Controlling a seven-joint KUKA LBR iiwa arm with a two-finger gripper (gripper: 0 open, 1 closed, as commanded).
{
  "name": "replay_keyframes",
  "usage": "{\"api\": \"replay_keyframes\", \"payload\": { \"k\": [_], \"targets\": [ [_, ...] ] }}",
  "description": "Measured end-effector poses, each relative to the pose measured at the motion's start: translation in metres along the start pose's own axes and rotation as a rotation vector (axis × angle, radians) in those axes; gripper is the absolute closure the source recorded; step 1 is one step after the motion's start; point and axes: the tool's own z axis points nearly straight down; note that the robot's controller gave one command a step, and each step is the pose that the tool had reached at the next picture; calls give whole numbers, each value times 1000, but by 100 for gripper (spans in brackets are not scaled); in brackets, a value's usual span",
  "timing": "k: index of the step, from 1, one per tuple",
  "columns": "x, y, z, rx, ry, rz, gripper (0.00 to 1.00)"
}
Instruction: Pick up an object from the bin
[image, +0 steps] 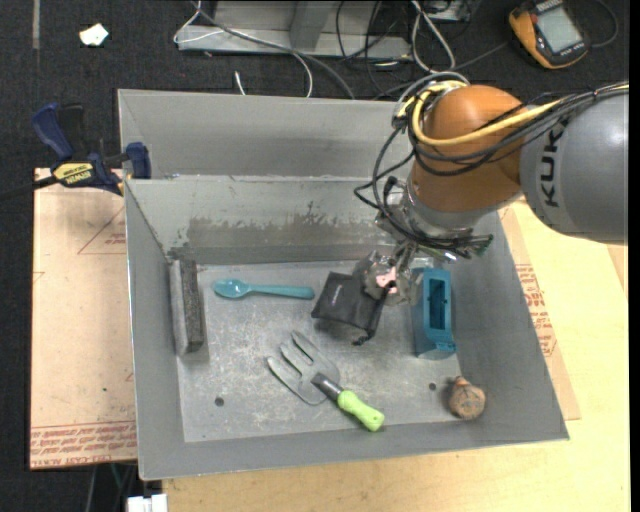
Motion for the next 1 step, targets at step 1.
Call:
{"api": "replay_keyframes", "payload": {
  "k": [1],
  "targets": [
    [-12,-10,-49,10,-7,-39,100]
  ]
}}
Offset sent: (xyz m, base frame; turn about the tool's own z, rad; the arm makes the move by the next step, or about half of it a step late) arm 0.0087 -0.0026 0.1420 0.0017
